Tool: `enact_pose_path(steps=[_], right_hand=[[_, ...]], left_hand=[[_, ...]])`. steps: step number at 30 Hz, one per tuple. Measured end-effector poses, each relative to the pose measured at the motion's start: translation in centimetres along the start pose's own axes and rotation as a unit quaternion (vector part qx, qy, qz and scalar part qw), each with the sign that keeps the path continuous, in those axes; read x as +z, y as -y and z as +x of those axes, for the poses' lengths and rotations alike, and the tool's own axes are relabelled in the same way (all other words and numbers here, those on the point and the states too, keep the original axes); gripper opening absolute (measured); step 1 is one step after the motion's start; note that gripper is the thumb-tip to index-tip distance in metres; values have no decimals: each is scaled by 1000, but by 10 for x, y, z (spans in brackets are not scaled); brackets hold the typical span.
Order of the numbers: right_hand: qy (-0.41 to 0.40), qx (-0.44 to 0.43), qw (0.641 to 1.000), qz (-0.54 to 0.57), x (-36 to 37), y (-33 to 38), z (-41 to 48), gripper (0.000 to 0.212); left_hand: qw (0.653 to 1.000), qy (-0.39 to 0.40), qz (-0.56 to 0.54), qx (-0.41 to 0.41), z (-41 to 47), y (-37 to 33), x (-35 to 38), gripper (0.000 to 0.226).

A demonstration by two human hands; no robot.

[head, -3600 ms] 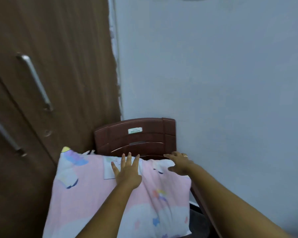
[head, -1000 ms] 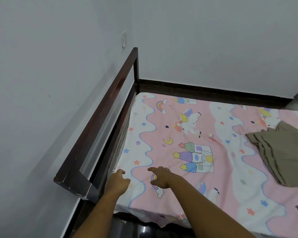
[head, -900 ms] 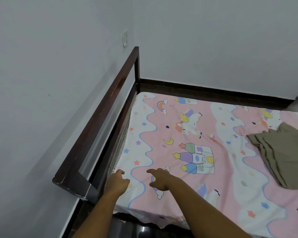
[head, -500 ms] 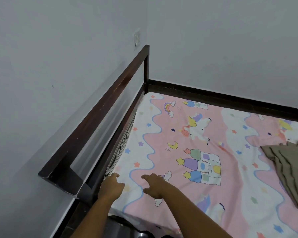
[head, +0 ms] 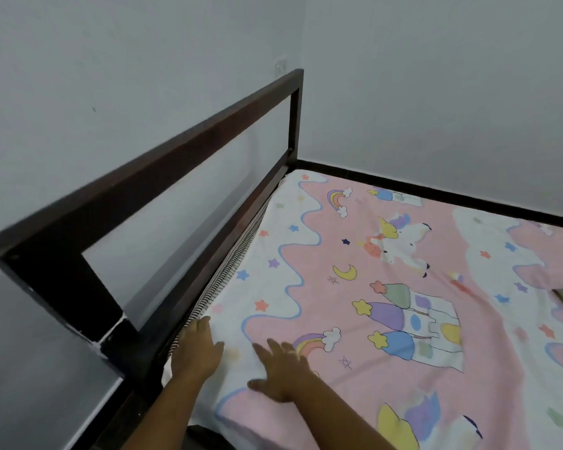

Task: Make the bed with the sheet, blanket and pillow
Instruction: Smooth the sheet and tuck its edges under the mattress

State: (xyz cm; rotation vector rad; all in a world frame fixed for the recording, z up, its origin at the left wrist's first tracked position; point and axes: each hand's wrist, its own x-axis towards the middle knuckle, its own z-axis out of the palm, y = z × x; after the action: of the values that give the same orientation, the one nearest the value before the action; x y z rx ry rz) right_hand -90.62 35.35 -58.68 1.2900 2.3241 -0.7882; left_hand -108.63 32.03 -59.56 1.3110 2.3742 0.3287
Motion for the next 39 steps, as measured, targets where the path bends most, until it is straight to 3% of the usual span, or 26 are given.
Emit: enact_pose_path(steps=[4,6,8,13,16,19,24,28,31,35,39], right_hand=[[-94,-4,995,-12,75,12,43,82],[-202,-31,978,-30,98,11,73,86],[-242,-48,968,-46,95,8,94,79],[-311,-107,944,-10,73,1,128,80],[-349,-96,932,1,67,4,129,62],[-354,-90,931,-21,65,4,115,48],[-304,-84,948,-39,71,-1,92,55],[-269,-100,957,-35,64,3,86,63],[-235,-114,964,-55,59,21,79,71],[-187,-123,974,-47,70,38,76,81],[-205,-121,971,-18,88,38,75,83]], left_hand=[[992,-97,72,28,27,34,47,69],[979,-183,65,54,36,45,70,73],[965,-249,58,49,46,46,83,64],[951,-306,39,14,53,34,89,37],[941,-337,39,7,57,36,89,22],[937,-343,50,30,57,36,86,15],[946,-316,58,51,52,33,77,17],[900,-330,239,152,64,42,67,43],[876,-278,383,92,61,42,54,40],[845,-264,453,109,66,41,49,30],[818,-223,523,81,64,39,56,31]])
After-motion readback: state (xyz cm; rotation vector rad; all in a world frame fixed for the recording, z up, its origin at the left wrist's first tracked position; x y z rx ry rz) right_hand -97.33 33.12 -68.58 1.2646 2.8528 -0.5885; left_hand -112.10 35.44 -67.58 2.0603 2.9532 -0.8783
